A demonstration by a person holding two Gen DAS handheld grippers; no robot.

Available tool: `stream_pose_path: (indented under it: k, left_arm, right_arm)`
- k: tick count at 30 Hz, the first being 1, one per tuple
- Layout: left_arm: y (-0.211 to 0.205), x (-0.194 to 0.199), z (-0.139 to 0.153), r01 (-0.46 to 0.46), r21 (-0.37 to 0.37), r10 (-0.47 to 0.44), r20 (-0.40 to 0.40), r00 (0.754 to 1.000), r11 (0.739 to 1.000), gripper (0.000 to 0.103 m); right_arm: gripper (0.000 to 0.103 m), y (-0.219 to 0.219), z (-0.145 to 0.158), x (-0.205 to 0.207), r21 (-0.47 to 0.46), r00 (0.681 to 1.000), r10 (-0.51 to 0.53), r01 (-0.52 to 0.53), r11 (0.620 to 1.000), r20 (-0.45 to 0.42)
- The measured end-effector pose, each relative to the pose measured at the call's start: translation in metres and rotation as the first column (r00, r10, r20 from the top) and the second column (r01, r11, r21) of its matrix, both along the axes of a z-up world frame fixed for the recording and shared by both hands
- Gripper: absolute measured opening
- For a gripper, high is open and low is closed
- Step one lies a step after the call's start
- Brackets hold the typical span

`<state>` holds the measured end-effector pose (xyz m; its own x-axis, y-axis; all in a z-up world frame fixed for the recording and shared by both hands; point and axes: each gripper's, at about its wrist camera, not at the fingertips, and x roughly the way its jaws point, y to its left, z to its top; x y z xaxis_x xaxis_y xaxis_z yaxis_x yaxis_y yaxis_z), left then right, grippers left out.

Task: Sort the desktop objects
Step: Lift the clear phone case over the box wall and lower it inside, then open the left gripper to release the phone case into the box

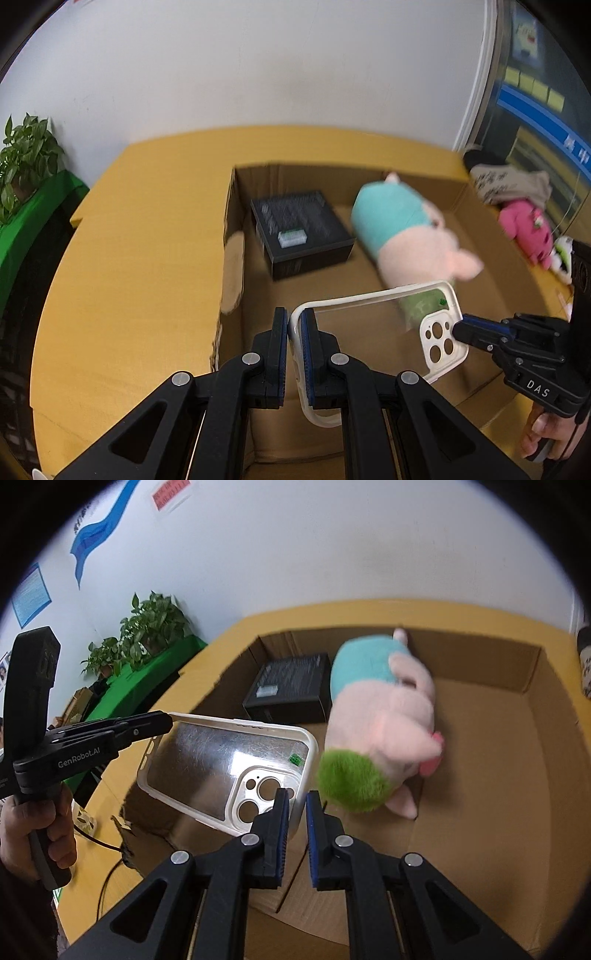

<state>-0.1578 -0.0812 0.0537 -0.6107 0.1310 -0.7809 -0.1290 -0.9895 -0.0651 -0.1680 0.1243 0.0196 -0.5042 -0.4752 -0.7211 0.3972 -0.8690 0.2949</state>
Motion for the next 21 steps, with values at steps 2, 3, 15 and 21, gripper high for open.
stream_pose_path:
  k: [2,3,15,21]
  left_arm:
    - [0.002,-0.002,-0.01,0.0,-0.02,0.001,0.028,1.0,1.0,0.006]
    - [0.003,-0.003,-0.014,0.0,-0.028,0.001,0.04,0.999,1.0,0.006]
    - [0.003,-0.014,-0.033,-0.027,-0.106,0.036,0.089,0.995,0.994,0.006]
    - [0.008,0.0,-0.01,-0.073,-0.157,0.071,-0.02,0.997,0.985,0.052]
  right_arm:
    - [0.009,-0.002,-0.011,-0.004,0.008,1.0,0.001,-0.001,1.0,0.03]
    - [0.009,-0.003,-0.017,-0.006,0.012,0.999,0.001,-0.002,1.0,0.043]
    - [0.011,-0.018,-0.046,-0.015,0.057,0.994,0.013,-0.019,0.998,0.105]
    - [0.072,-0.019,-0.032,-0.003,0.136,1.0,0.002,-0.004,0.991,0.012]
